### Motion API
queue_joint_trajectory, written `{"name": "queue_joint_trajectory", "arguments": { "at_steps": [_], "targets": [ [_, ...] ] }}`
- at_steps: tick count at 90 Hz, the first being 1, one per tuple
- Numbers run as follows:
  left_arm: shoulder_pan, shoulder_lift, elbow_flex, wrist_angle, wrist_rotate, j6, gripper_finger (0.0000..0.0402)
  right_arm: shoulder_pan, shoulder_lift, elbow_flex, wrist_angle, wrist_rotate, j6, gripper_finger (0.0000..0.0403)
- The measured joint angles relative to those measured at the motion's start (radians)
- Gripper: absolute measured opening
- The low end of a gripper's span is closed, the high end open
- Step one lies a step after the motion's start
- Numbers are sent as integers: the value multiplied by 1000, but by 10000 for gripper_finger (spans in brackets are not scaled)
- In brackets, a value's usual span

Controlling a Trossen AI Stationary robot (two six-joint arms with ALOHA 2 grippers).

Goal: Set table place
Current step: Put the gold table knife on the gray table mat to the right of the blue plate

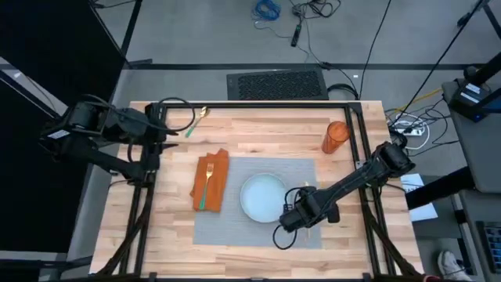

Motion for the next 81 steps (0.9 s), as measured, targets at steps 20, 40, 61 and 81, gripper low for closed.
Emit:
{"name": "queue_joint_trajectory", "arguments": {
  "at_steps": [20, 40, 61, 81],
  "targets": [
    [0, 0, -10, 3, 0, 0, 127, -11, 0, 0, 57, -4, 7, 0],
    [0, 0, -96, 1, 0, 1, 127, -56, 32, 0, 96, 17, -9, 0],
    [0, -1, -159, -1, 0, 20, 127, -121, 65, -11, 102, -2, -109, 0],
    [0, -39, -161, 2, -6, 25, 127, -135, 66, -61, 153, -40, -130, 0]
  ]
}}
